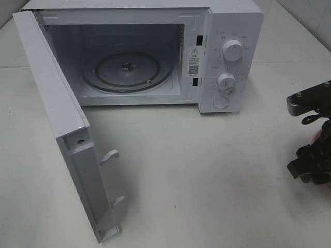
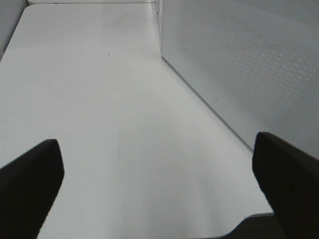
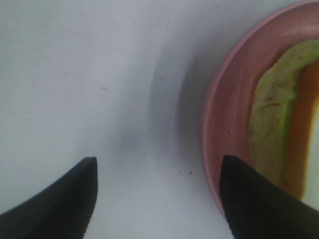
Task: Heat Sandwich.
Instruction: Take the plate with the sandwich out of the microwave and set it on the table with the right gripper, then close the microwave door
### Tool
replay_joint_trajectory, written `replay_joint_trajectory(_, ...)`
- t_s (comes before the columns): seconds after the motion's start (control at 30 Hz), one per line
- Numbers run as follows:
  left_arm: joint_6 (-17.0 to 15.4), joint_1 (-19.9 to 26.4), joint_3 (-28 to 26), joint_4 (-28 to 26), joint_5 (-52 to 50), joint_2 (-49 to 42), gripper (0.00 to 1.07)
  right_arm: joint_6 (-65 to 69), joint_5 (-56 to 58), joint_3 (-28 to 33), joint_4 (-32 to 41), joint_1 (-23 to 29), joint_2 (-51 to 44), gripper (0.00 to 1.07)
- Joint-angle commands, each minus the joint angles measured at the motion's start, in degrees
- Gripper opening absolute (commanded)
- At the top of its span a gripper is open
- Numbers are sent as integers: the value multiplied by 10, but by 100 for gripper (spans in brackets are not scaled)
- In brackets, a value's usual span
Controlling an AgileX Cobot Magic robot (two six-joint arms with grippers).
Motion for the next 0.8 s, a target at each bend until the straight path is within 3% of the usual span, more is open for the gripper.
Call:
replay_joint_trajectory(0.03, -2, 3, 1, -3, -3, -9, 98, -64, 21, -2, 57, -2, -42, 70)
replay_joint_trajectory(0.23, -2, 3, 1, -3, -3, -9, 98, -117, 66, -2, 121, -2, -141, 79)
replay_joint_trajectory(0.8, -2, 3, 1, -3, -3, -9, 98, -96, 259, -2, 133, -2, -425, 77)
